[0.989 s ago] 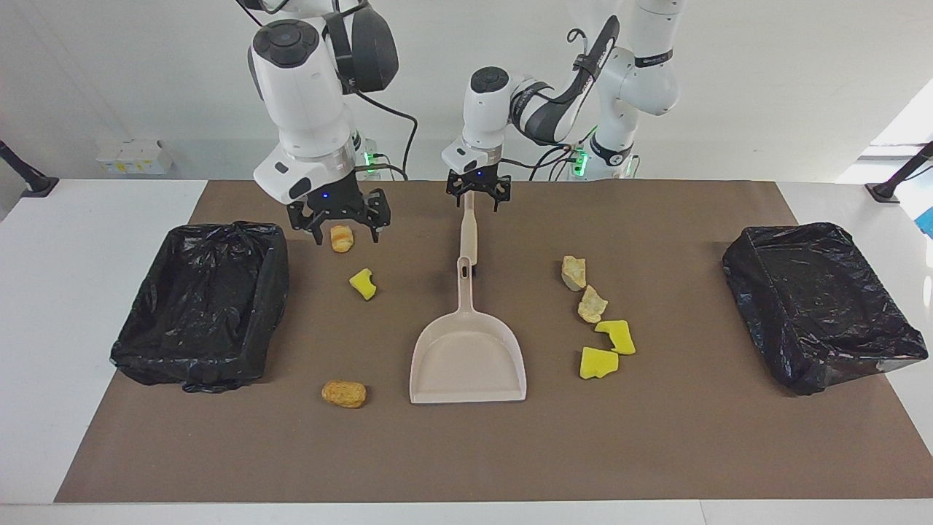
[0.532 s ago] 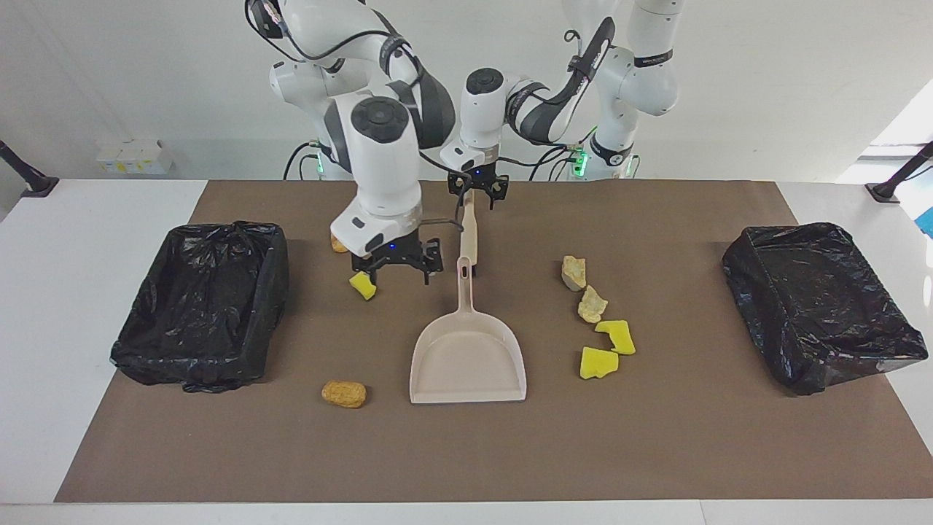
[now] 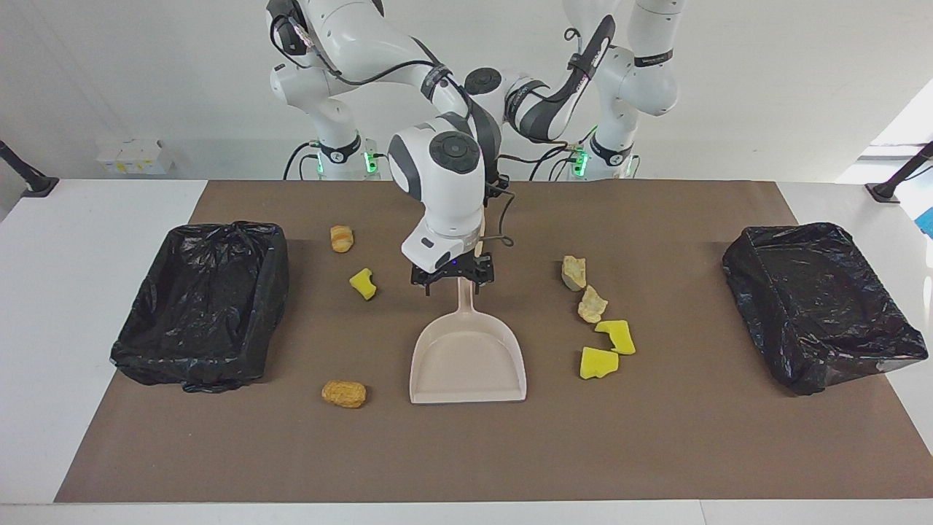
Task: Sweep and dump trash in bin
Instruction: 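Grasp the brush with the left gripper while the right gripper grasps the dustpan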
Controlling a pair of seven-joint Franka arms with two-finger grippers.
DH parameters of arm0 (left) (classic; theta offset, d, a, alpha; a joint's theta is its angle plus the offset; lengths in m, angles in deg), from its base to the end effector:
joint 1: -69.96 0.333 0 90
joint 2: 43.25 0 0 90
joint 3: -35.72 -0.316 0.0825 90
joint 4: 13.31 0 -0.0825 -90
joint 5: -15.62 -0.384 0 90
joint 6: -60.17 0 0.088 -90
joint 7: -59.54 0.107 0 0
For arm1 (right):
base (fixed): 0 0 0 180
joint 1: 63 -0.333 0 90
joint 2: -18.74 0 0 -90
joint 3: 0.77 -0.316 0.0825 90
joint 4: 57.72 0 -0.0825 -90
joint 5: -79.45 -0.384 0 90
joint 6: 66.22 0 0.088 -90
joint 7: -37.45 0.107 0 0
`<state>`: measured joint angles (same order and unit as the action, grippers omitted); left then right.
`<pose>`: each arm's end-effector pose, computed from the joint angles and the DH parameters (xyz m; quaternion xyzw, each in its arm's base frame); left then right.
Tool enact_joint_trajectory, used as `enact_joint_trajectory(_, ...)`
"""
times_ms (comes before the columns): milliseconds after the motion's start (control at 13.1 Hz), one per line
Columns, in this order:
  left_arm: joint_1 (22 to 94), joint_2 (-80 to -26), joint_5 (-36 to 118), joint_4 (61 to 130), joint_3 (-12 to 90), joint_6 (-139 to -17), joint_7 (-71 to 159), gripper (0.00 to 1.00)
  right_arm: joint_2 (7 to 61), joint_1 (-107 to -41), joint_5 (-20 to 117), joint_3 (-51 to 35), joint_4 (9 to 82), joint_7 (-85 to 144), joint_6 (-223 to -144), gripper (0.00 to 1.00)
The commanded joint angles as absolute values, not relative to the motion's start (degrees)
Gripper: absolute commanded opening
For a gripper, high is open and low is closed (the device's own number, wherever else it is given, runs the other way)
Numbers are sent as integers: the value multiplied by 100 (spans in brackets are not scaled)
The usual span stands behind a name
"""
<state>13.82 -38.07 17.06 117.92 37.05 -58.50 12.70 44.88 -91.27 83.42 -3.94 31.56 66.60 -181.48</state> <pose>0.2603 -0.4106 0.3785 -0.9942 0.0856 0.0470 0.0449 0.5877 0.3485 0.3832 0.9993 0.0320 0.0088 0.0170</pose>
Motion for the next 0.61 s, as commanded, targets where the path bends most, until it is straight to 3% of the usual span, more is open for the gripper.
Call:
enact_joint_trajectory(0,1476,-3254,1580,11800,3625,-4991,1155,0,4273,-9148,8314,-446,3614,6690,-18399,100)
enact_joint_trajectory(76,1520,-3175,1344,11721,3634,-4657,1147,0,4247,-9148,8314,-446,3684,6672,-18400,98)
enact_joint_trajectory(152,1651,-3122,1272,11712,3634,-4497,1147,0,4212,-9148,8322,-455,3702,6672,-18391,88)
enact_joint_trajectory(228,1827,-3086,1254,11720,3634,-4443,1155,0,4168,-9157,8314,-455,3798,6654,-18400,83)
enact_joint_trajectory(456,2362,-3121,1070,11729,3634,-4425,1261,0,4062,-9157,8314,-560,4185,6610,-18706,79)
enact_joint_trajectory(532,2547,-3139,1009,11738,3634,-4433,1287,0,4071,-9148,8314,-569,4177,6601,-18707,73)
